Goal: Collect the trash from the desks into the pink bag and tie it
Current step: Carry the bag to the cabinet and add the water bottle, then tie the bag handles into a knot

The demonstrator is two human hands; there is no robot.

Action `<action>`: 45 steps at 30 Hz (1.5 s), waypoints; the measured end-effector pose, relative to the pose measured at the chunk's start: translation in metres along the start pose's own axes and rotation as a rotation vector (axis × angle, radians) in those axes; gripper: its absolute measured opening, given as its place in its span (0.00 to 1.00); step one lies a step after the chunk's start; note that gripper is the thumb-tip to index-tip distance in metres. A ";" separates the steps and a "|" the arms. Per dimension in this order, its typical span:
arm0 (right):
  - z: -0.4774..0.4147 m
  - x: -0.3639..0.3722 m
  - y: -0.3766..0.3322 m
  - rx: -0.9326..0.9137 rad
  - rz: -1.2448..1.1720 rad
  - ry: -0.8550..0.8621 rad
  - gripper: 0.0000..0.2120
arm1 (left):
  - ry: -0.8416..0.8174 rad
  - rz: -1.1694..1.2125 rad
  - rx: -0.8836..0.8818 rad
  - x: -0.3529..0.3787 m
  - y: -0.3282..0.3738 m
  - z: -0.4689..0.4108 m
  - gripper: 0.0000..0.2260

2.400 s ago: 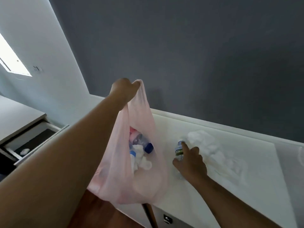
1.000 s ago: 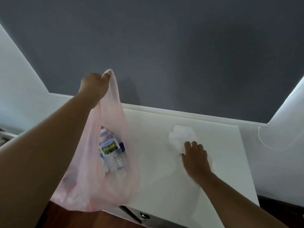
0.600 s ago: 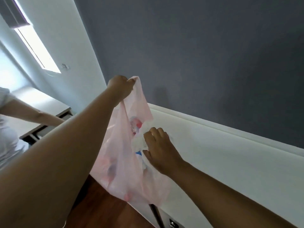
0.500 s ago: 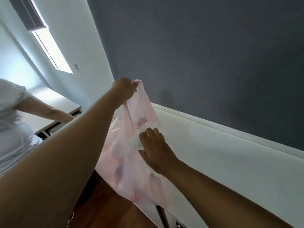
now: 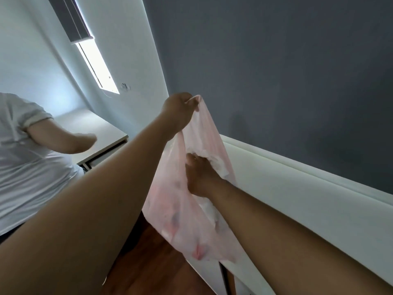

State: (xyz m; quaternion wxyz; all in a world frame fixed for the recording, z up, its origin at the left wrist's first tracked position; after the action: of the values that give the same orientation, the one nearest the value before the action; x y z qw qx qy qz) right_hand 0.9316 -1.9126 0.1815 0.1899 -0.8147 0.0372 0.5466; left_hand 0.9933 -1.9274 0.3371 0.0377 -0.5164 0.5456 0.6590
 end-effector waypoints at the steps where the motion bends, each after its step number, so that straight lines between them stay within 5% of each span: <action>1: 0.001 0.002 0.002 -0.008 -0.003 -0.053 0.24 | 0.004 0.013 0.021 -0.001 0.006 -0.001 0.15; 7: 0.042 -0.047 0.017 -0.109 0.232 0.316 0.13 | -0.003 0.086 0.125 0.005 0.036 -0.011 0.16; 11: 0.087 -0.062 0.046 0.233 0.272 0.564 0.20 | -0.013 0.088 0.184 0.019 0.058 -0.015 0.17; 15: 0.116 -0.034 0.075 0.623 -0.200 0.347 0.39 | 0.006 0.050 0.223 0.027 0.079 -0.017 0.17; 20: 0.143 -0.019 0.099 0.722 -0.169 0.057 0.38 | -0.004 0.037 0.270 0.032 0.100 -0.017 0.20; 22: 0.156 -0.024 0.115 0.746 -0.275 0.086 0.35 | -0.021 0.064 0.282 0.035 0.107 -0.016 0.19; 28: 0.208 -0.077 0.159 0.897 -0.432 0.526 0.18 | -0.034 0.030 0.329 0.047 0.121 -0.011 0.16; 30: 0.226 -0.099 0.173 0.881 -0.298 0.550 0.09 | -0.016 -0.042 0.383 0.049 0.120 -0.009 0.16; 35: 0.262 -0.149 0.205 0.941 0.000 0.541 0.13 | -0.048 -0.538 0.538 0.044 0.097 -0.003 0.21; 38: 0.274 -0.169 0.220 0.934 -0.038 0.559 0.15 | -0.101 -0.608 0.309 0.029 0.063 -0.008 0.14; 42: 0.280 -0.193 0.224 0.934 -0.211 0.545 0.15 | -0.619 -0.243 -0.376 0.035 0.004 0.020 0.11; 45: 0.285 -0.215 0.217 0.860 -0.310 0.529 0.13 | -0.724 0.110 -0.426 0.044 -0.003 0.032 0.10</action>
State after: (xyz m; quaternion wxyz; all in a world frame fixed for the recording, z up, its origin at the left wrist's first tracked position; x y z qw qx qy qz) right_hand 0.5378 -2.0453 0.2233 0.5698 -0.7692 0.1839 0.2232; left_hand 0.9545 -1.9249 0.2995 0.0841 -0.2180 0.3757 0.8968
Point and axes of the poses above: each hand's wrist, its own z-axis away from the middle knuckle, its own x-axis out of the palm, y = z × x, the point moved 5 cm from there along -z, towards the middle knuckle, and after that the axes turned 13 degrees about -x, right-handed, at the moved point
